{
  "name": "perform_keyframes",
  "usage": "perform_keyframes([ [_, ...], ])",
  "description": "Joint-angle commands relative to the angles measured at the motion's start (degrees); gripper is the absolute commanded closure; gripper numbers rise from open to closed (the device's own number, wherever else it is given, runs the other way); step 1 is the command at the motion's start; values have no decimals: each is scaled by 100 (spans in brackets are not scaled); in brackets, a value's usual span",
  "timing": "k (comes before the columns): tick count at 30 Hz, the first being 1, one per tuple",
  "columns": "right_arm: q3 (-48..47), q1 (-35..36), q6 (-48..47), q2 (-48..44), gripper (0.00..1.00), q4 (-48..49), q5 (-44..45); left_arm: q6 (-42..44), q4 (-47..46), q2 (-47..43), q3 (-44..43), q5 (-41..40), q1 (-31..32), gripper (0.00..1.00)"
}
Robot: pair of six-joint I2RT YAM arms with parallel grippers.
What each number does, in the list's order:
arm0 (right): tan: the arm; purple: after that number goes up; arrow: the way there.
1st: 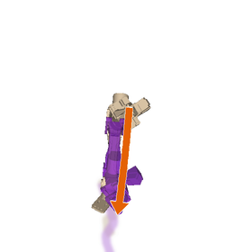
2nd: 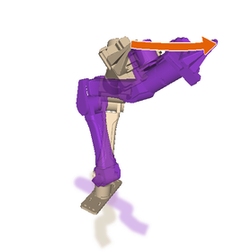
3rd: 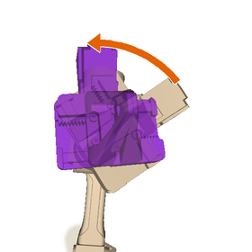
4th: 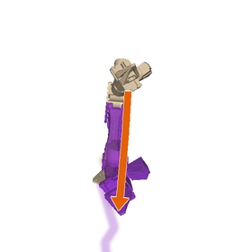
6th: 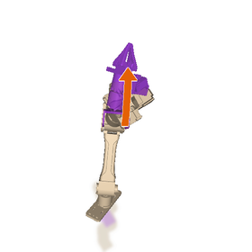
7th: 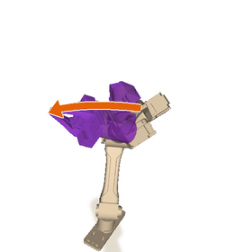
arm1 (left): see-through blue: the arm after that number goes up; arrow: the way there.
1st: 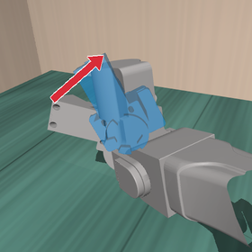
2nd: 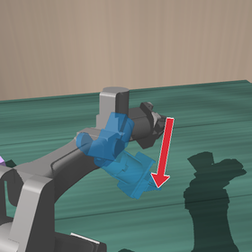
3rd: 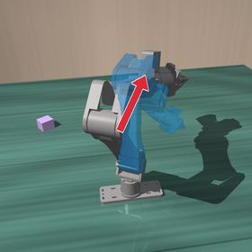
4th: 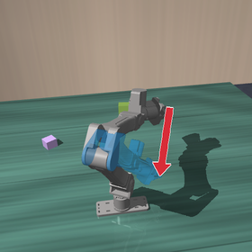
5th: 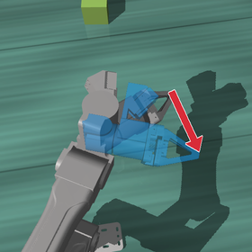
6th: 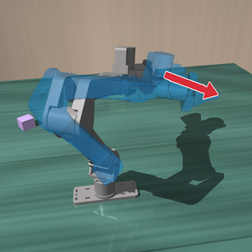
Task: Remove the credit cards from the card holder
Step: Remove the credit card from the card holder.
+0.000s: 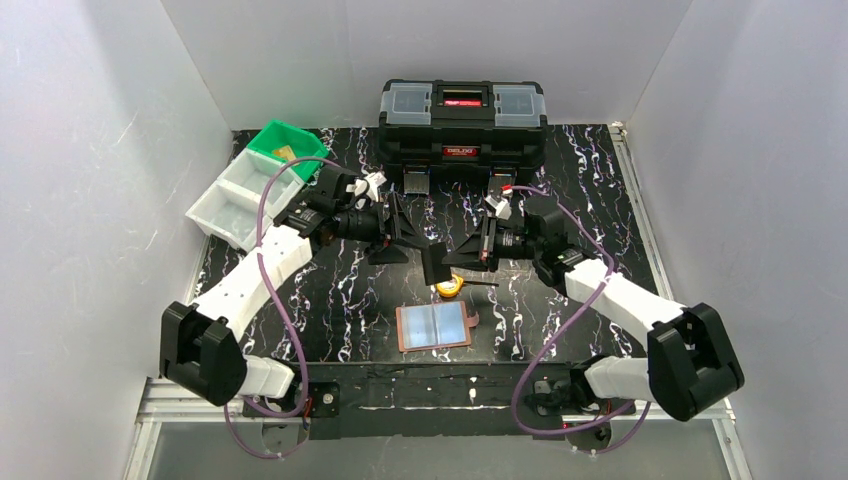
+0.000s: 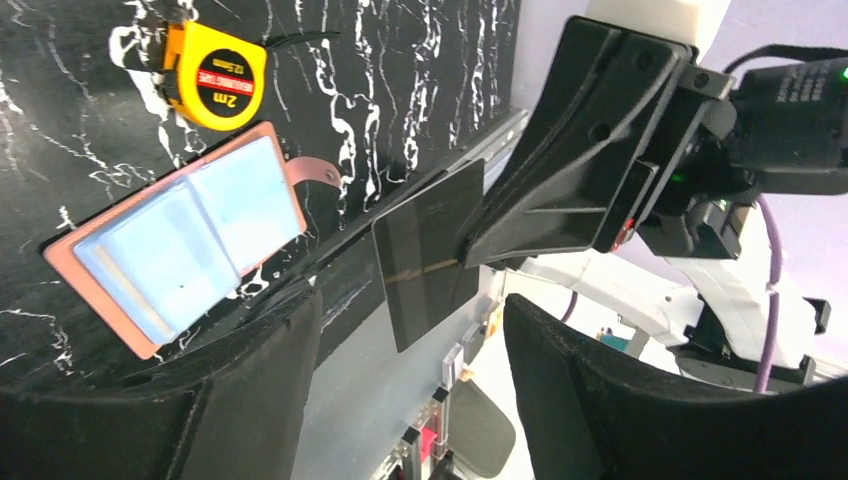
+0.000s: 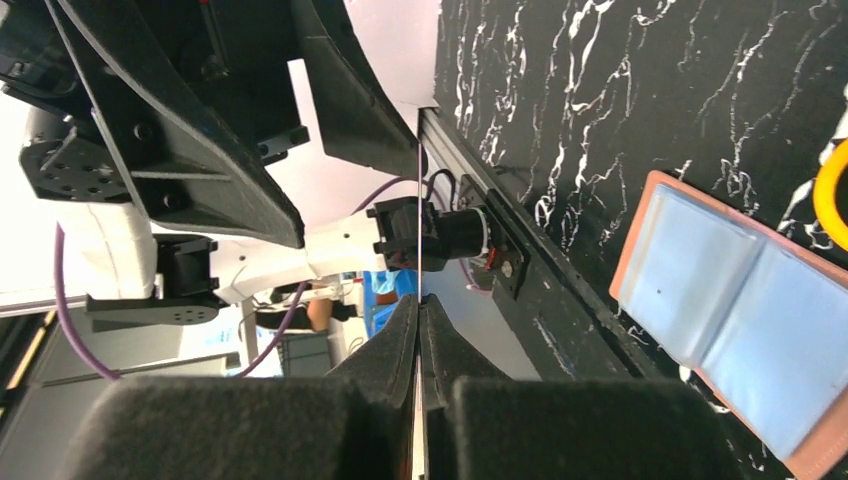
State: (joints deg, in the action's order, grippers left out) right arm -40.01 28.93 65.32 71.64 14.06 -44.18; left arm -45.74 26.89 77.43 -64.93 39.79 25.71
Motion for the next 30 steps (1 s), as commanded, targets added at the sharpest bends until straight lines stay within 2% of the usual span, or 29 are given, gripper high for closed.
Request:
perform_keyframes([
  [1,-186,-19,550,176,99,1024,-431,-285,-486,25,104,640,-29,37],
  [10,-282,-10,606,195,99,1016,-434,-479,-793,160,185,870,-31,48],
  [16,-282,-3,624,100,99,856,-357,-666,-1038,83,301,1010,-23,60],
  [30,-272,69,713,-10,99,909,-352,-900,-1412,41,636,1036,253,67],
])
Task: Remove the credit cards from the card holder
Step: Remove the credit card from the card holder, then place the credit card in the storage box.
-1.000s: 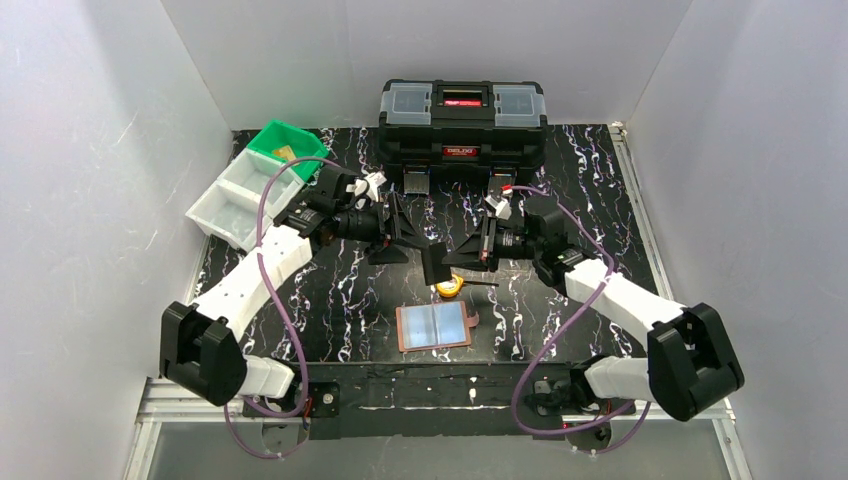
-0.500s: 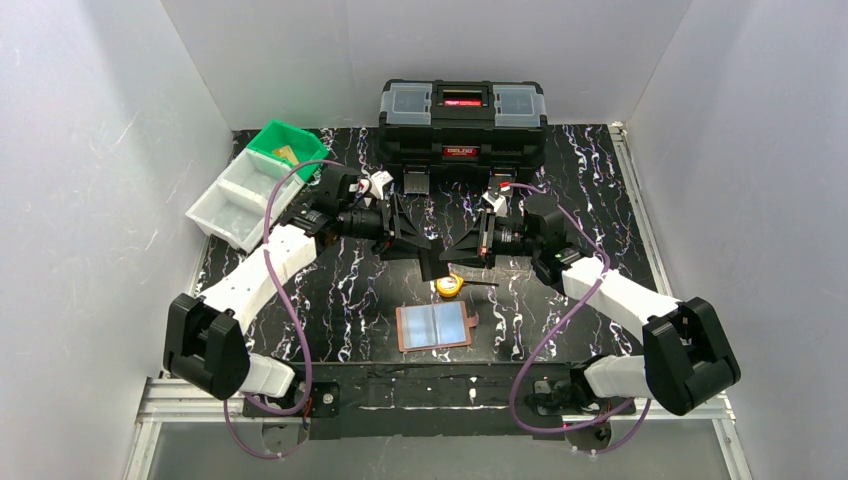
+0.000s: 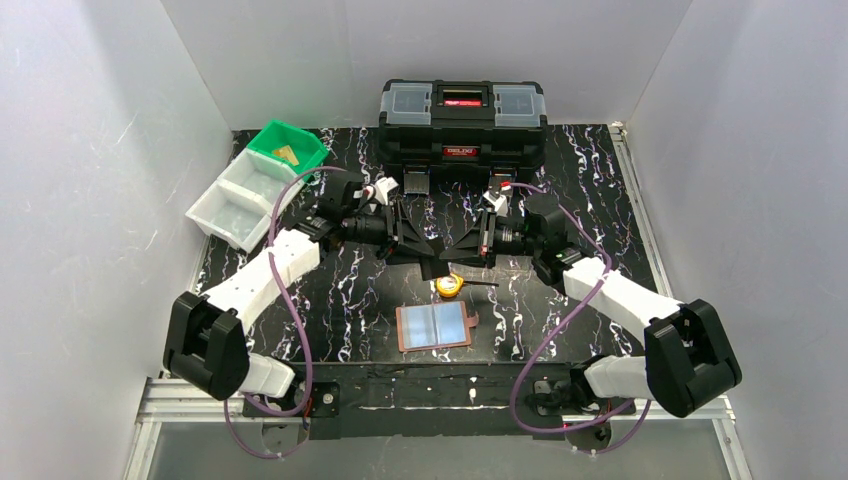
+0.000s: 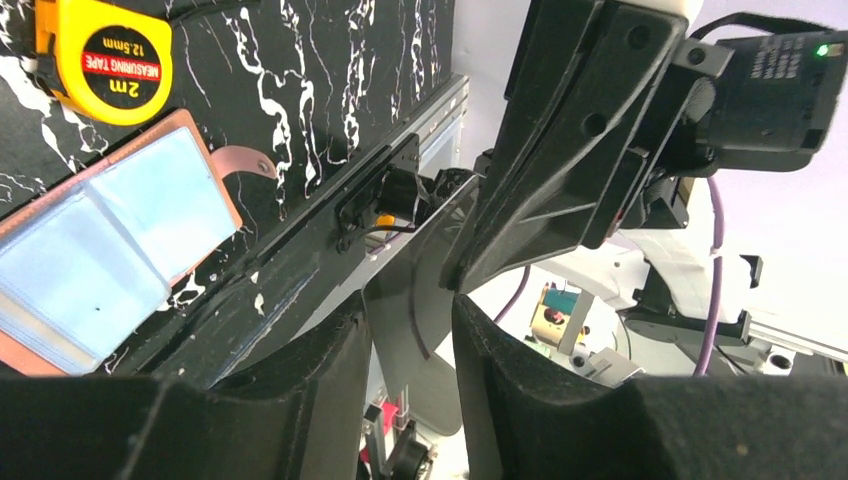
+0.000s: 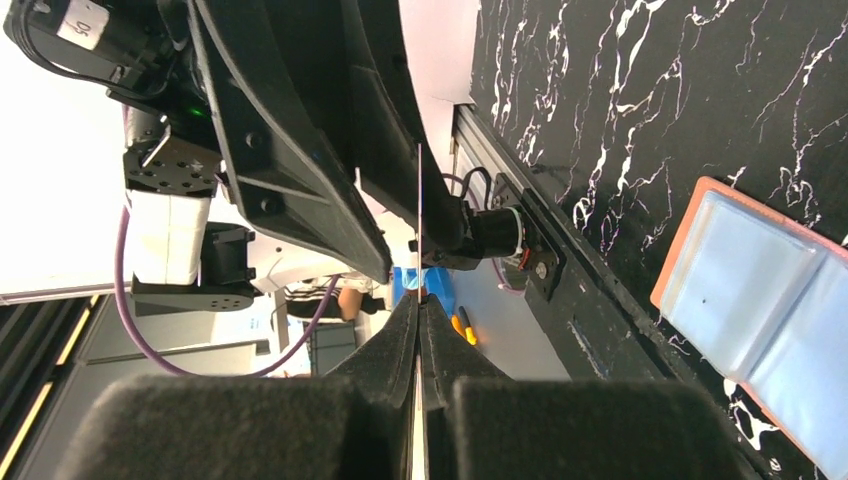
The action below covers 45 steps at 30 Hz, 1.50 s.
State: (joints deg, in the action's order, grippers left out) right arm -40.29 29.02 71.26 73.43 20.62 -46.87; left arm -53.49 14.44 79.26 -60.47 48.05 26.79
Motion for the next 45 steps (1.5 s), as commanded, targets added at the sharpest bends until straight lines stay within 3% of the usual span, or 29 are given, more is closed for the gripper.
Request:
perform_keyframes([
  [1,-242,61,138,-223,99,265,-66,-159,-207,-190,246,194,146,67],
  [4,-233,77,143,-300,99,231,-17,-277,-378,-264,349,225,151,69],
  [7,-259,102,82,-292,99,135,-15,-354,-463,-292,361,221,147,77],
  [10,-317,130,-91,-261,92,-116,34,-372,-459,-287,278,115,144,97],
  [11,-365,131,-216,-271,80,-289,81,-356,-398,-264,223,49,151,100],
  [14,-711,131,-798,-363,27,-1343,414,-171,43,-191,-66,-417,144,100],
  [16,-1106,107,-1284,-405,4,-2382,814,-18,580,-124,-385,-895,143,100],
  [17,-1295,98,-1486,-406,2,-2979,1075,41,820,-112,-554,-1212,143,100],
  [21,-1753,-17,-1797,-447,2,-4074,1755,448,1923,136,-1470,-2473,-56,100],
  [26,-2440,-351,-2665,-290,2,-5416,2452,662,2578,654,-2417,-3628,-524,100],
  [33,-2178,-695,-3317,-276,2,-5923,3020,401,2886,1322,-2920,-4439,-1278,100],
  [37,-2268,-783,-3552,-272,2,-6138,3455,267,2271,1501,-2830,-5187,-1680,100],
  [45,-3324,-1202,-4216,488,2,-6864,3595,714,3757,3574,-5819,-5326,-2851,100],
])
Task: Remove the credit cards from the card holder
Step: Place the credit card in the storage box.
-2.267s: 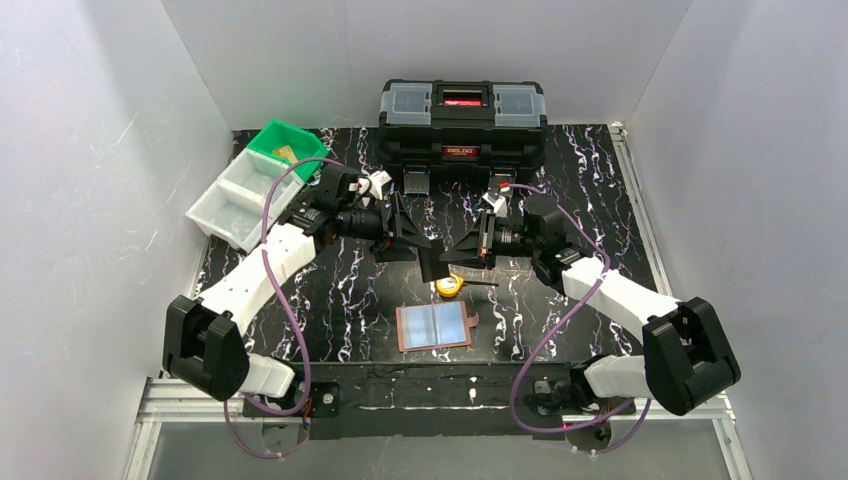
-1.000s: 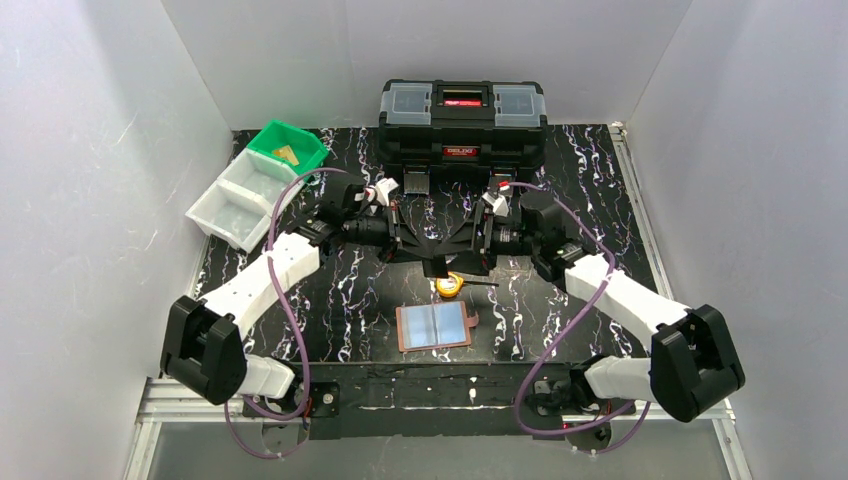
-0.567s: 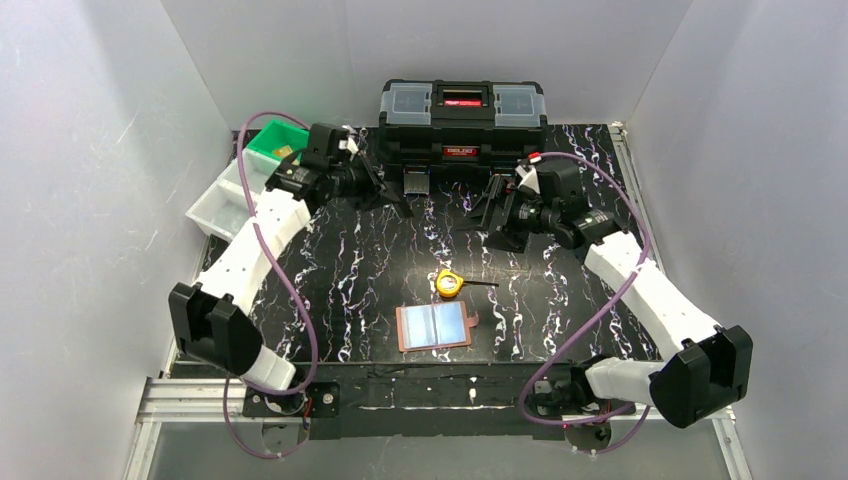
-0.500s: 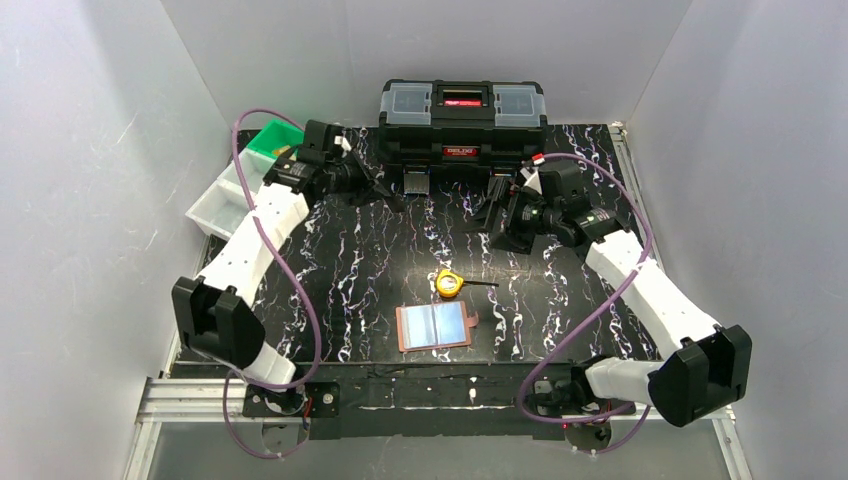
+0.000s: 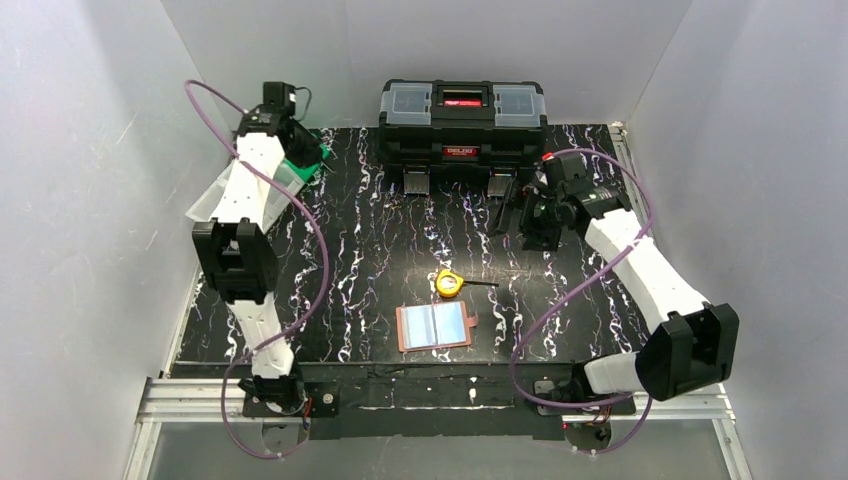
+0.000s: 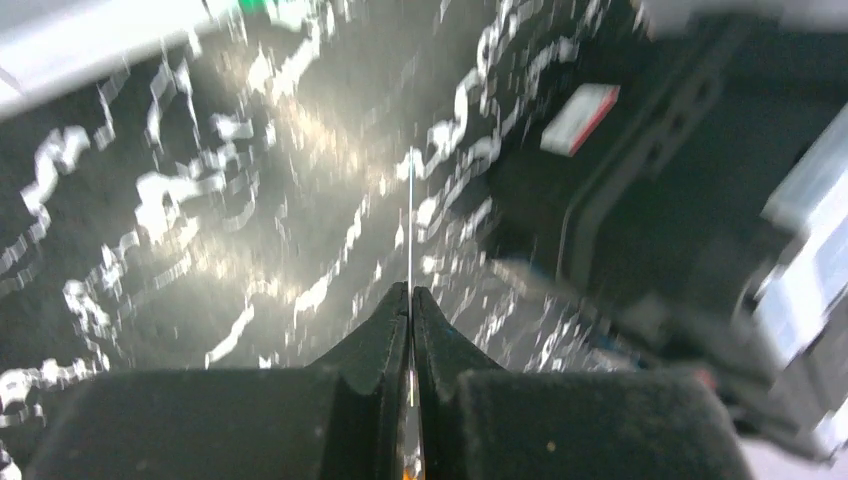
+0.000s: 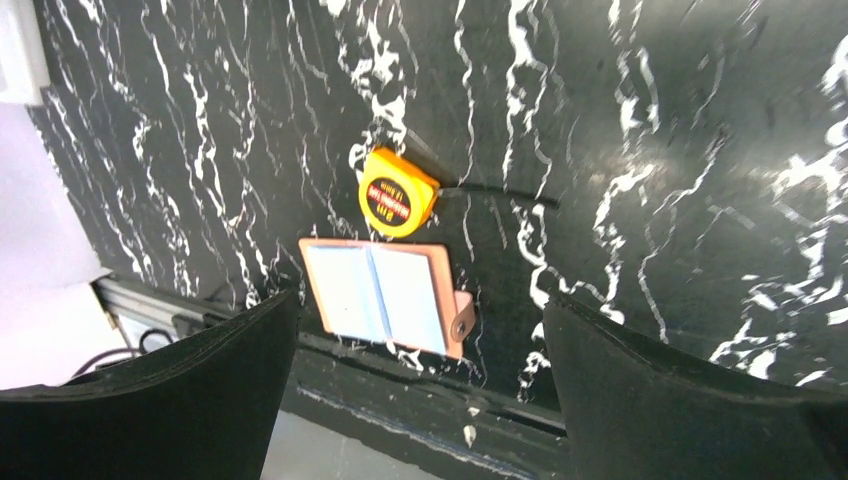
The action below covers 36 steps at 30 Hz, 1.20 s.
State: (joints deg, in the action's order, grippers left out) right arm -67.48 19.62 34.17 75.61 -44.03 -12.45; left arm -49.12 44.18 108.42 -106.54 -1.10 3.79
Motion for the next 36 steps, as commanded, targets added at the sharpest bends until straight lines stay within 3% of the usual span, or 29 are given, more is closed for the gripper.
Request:
perform_keyframes([
  [1,-645,-344,-548,317,2,-430,90,322,984,946,-1589,-454,-711,100],
  [5,-788,-734,-665,513,1,-571,26,514,1377,1791,-2568,-699,-1091,100],
  [12,-994,-1132,-675,971,2,-645,-337,391,1087,2330,-2693,-877,-1703,100],
  [20,-1045,-1149,-638,1358,2,-625,-690,356,822,3010,-3263,-628,-1876,100],
  [21,-1022,-1153,-639,1367,2,-605,-730,314,789,3011,-3218,-613,-1889,92],
  [24,-946,-1153,-635,1357,1,-559,-825,293,769,2995,-3180,-599,-1917,50],
  [26,-858,-1153,-602,1323,2,-483,-956,303,740,2916,-3150,-602,-1919,32],
  [30,-710,-1153,-535,1251,2,-389,-1101,293,514,2469,-2793,-592,-1919,19],
  [36,-808,-1102,-460,1183,2,-453,-1272,150,420,1903,-2536,-452,-1885,12],
])
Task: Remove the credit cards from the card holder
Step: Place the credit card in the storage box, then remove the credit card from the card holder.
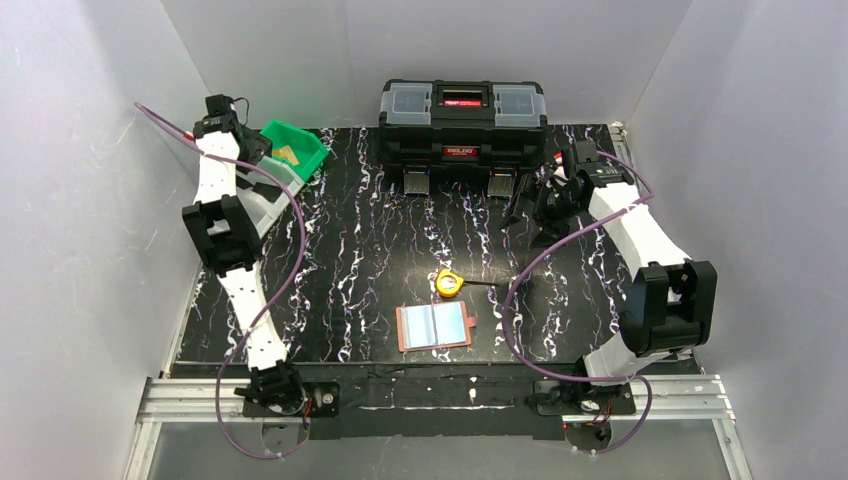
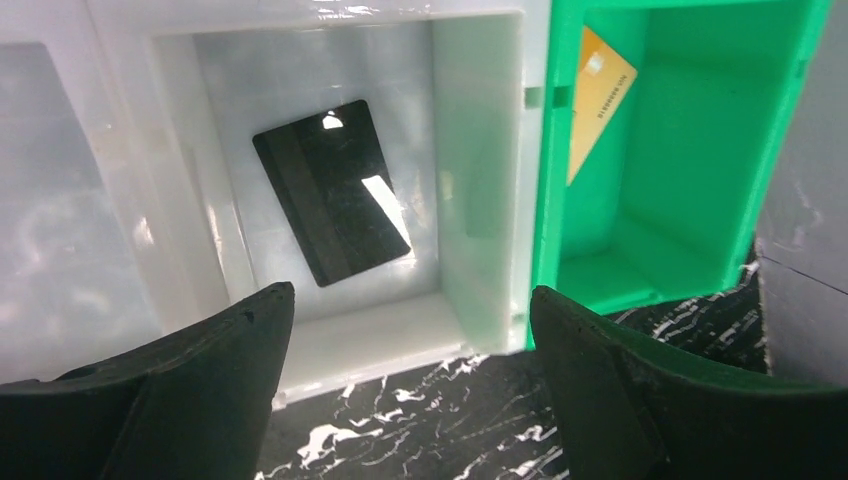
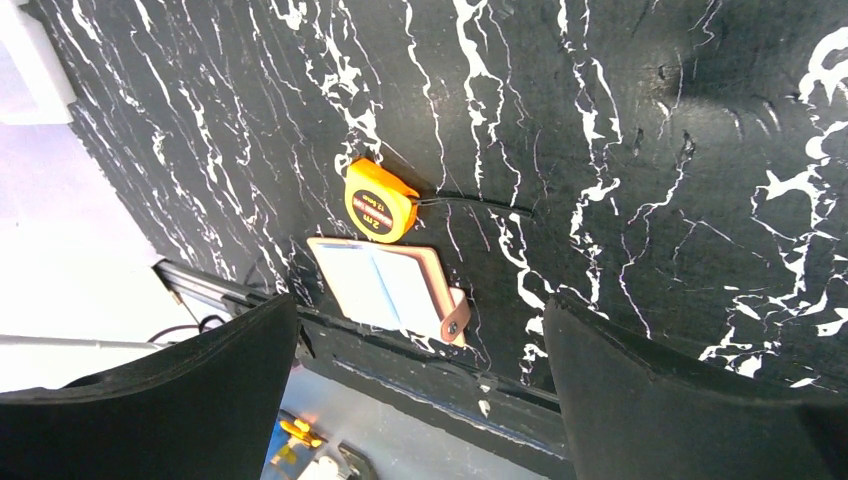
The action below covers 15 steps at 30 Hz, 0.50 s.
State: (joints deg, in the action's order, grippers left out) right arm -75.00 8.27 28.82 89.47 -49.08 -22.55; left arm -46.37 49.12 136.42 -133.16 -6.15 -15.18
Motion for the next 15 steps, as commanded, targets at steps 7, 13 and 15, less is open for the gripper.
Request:
perform_keyframes([
  [7,-126,439,149,-352,2,-225,-98,-350,198,-1546,416,0,471,4],
  [13,169,1313,450,-682,2,-248,650,-819,518,-2484,1282,-432,1533,2],
  [15,381,1639,590,-873,2,-138,855,-920,427,-2914,2035,-457,1979,2],
])
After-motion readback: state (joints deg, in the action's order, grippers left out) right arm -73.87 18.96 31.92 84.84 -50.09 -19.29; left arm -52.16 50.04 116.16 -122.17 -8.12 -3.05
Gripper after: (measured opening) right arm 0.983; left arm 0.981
